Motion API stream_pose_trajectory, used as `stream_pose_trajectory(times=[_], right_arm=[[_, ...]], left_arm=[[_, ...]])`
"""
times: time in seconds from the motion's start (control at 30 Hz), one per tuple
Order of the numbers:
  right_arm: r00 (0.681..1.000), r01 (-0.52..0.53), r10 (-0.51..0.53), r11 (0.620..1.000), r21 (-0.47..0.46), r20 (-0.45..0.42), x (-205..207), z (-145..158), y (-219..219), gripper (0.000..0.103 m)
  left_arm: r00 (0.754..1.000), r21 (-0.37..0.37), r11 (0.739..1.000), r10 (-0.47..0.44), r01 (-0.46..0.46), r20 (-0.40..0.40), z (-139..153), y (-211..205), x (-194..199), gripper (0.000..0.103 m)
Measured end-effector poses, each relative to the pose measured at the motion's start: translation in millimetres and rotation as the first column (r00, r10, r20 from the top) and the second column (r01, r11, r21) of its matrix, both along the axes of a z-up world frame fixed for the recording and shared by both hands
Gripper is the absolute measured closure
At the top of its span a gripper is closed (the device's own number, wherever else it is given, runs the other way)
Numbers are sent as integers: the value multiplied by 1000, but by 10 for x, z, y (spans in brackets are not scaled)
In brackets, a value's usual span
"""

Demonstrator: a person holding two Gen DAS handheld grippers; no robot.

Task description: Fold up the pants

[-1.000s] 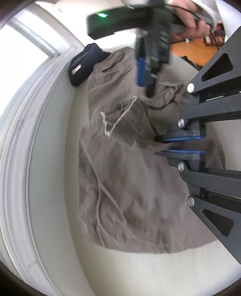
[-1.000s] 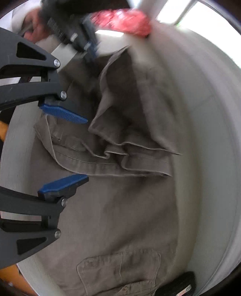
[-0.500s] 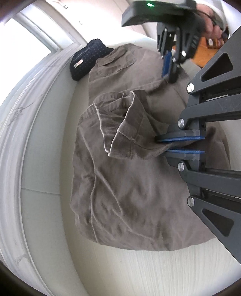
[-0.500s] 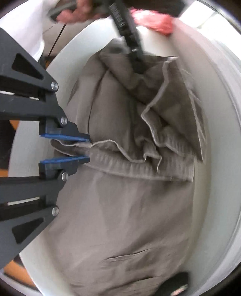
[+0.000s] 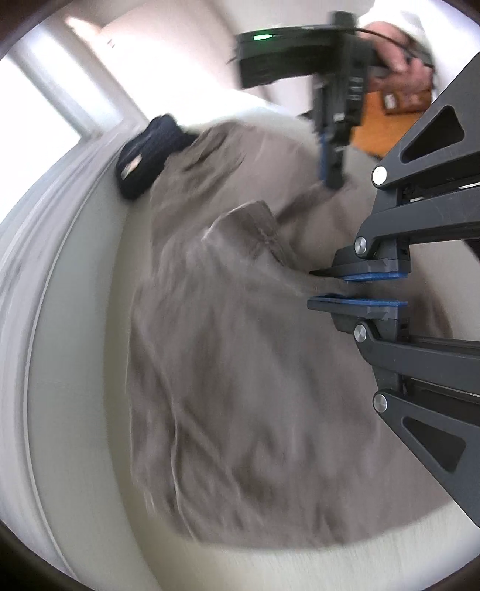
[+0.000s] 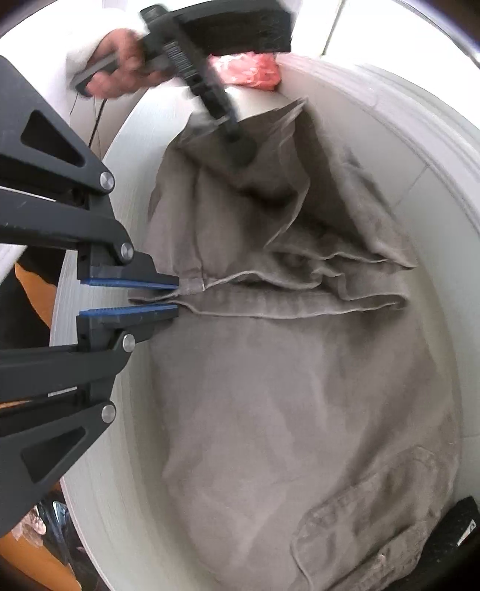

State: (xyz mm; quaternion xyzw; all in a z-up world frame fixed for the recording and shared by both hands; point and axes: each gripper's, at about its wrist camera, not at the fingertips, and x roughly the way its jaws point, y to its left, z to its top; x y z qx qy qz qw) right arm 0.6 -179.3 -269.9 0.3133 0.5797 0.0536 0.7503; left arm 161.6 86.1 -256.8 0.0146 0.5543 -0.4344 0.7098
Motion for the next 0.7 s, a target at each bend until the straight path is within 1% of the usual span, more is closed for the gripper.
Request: stream_pose_trajectory(times=[0.03,0.07,0.1,0.13,0.17,0.2,0.27,0.3,0.37,0.4,0.43,0.47,0.5,0.53,0.57,0.6,0.67,0.7], right_arm=[[1000,24,-24,1000,20,9,15,91,-89,97],[998,53,-54,998,43,27,49,188,-172,94],[997,63,-65,996,57,41,91,252,-237,91],[996,64,-67,995,72,51,148,299,-267,74],[996,62,-68,993,105,58,237,339,-291,49],[996,60,-69,988,144,62,309,353,-296,39],[995,36,-55,975,219,80,432,387,-210,36],[996,28,-46,973,231,73,517,389,-172,35],[1000,13,-15,972,234,6,655,265,-75,35],[1000,7,-3,970,241,-15,660,211,21,35],[998,1,15,963,269,-55,703,113,73,35],[997,6,16,954,300,-71,709,77,158,42],[997,11,13,946,324,-72,702,62,174,53],[997,4,23,942,337,-76,691,78,149,84],[996,0,31,938,347,-84,679,77,172,99],[996,4,28,932,362,-81,652,114,159,99],[1000,3,9,927,375,-30,566,272,139,101],[1000,1,0,931,366,-4,638,382,160,102]], left_arm=[[1000,5,1000,-27,27,9,12,-62,-53,96],[998,22,998,-63,62,30,24,-143,-127,96],[996,29,997,-79,78,39,26,-179,-165,96],[996,30,996,-84,82,42,29,-198,-189,96],[996,26,997,-80,79,38,32,-197,-196,96],[997,19,997,-70,70,33,44,-183,-193,96],[998,7,998,-58,58,29,70,-142,-195,96],[998,6,998,-58,58,32,86,-133,-209,96],[997,8,998,-65,65,46,120,-126,-254,96],[996,9,998,-68,68,51,135,-88,-265,96],[996,8,997,-72,71,58,160,-81,-290,96],[995,4,997,-75,75,62,186,-65,-311,96],[995,-5,997,-77,77,65,223,-53,-328,96],[995,-14,997,-78,79,64,255,-40,-340,96],[994,-16,997,-78,79,76,306,-17,-362,96],[993,-18,996,-81,83,87,351,1,-383,96],[989,-32,995,-91,96,117,472,46,-432,96],[988,-35,994,-97,102,123,498,64,-431,95]])
